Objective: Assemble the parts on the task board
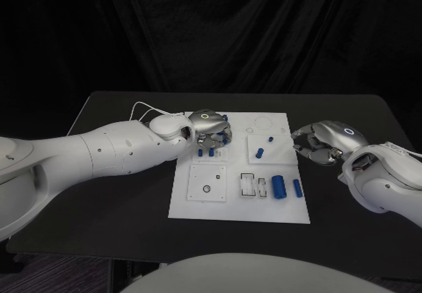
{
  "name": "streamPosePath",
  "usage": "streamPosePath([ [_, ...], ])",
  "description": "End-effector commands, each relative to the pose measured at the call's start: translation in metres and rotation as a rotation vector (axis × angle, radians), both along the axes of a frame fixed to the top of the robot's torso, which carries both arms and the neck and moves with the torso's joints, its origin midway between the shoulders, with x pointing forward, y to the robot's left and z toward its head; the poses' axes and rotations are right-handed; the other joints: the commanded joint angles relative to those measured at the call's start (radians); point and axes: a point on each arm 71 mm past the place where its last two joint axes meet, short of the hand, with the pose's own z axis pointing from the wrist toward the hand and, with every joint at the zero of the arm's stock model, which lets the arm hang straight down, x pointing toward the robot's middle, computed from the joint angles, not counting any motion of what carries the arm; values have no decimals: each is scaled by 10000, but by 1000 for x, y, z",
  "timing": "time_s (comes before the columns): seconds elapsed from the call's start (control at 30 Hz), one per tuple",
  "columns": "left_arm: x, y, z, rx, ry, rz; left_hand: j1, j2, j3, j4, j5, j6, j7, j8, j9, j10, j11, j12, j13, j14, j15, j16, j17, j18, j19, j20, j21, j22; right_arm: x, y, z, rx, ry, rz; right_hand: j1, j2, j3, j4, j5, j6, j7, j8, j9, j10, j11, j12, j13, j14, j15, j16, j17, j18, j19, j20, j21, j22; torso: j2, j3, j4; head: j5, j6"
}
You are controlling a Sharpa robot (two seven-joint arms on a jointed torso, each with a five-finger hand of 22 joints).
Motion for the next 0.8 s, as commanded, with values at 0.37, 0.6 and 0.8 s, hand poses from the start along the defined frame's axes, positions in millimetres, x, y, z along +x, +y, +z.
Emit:
streamPosePath([
  [0.37, -1, 3, 3, -404, -505, 54, 183, 312, 124, -330, 89, 305, 29, 48, 30, 492, -109, 306, 399, 66, -127, 129, 99, -183, 175, -79, 322, 785, 0, 0, -1, -29, -1, -45, -43, -17, 74, -23, 57, 58, 11, 0, -21, -5, 9, -15, 414, -49, 4, -3, 841, 27, -5, 5, -18, 1260, -14, -12, 16, 19, 0],
  [0.6, -7, 12, 8, -796, -871, 84, 154, 252, 111, -390, -36, 149, 22, -80, -22, 456, -86, 282, 485, 26, -121, 65, -8, -186, 158, -85, 299, 815, 0, -1, -2, -54, 29, -58, -43, -20, 79, -28, 58, 61, 12, 1, -23, -13, 9, -21, 406, -55, 4, -10, 832, 32, -17, 6, -40, 1254, -21, -15, 8, 59, 0],
  [0.8, -17, 23, 17, -1165, -1138, 97, 137, 245, 118, -397, -100, 162, 16, -92, -27, 398, -88, 241, 506, -13, -112, 8, -103, -170, 117, -81, 194, 800, 1, -1, -3, -84, 50, -81, -43, -20, 79, -28, 58, 61, 12, 1, -23, -13, 9, -21, 406, -55, 4, -10, 832, 32, -17, 6, -40, 1254, -22, -10, 43, 38, 0],
])
